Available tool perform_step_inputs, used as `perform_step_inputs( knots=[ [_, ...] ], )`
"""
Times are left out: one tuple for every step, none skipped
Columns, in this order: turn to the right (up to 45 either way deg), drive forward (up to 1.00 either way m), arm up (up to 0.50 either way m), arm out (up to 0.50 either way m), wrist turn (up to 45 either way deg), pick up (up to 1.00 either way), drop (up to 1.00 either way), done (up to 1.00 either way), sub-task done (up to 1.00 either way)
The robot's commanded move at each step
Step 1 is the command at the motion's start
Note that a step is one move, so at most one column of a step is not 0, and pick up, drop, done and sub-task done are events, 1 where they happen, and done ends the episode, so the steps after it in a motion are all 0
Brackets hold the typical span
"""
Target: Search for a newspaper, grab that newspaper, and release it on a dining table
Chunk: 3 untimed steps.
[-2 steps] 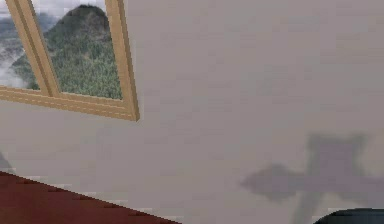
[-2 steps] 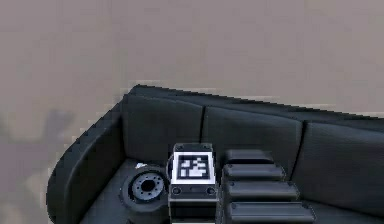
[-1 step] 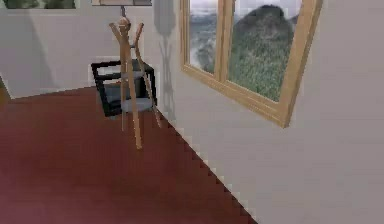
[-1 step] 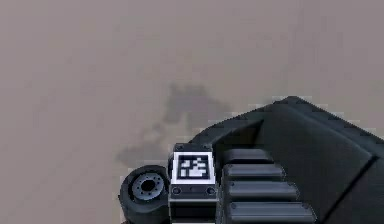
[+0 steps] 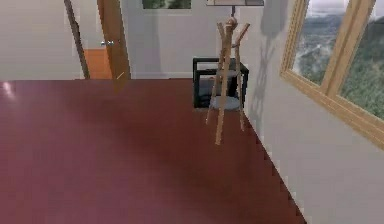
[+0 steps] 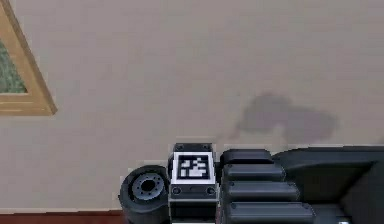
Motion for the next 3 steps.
perform_step_inputs(
  knots=[
    [0.0,0.10,0.00,0.00,0.0,0.00,0.00,0.00,0.00],
    [-42.0,0.00,0.00,0.00,0.0,0.00,0.00,0.00,0.00],
    [0.0,1.00,0.00,0.00,0.0,0.00,0.00,0.00,0.00]
  ],
)
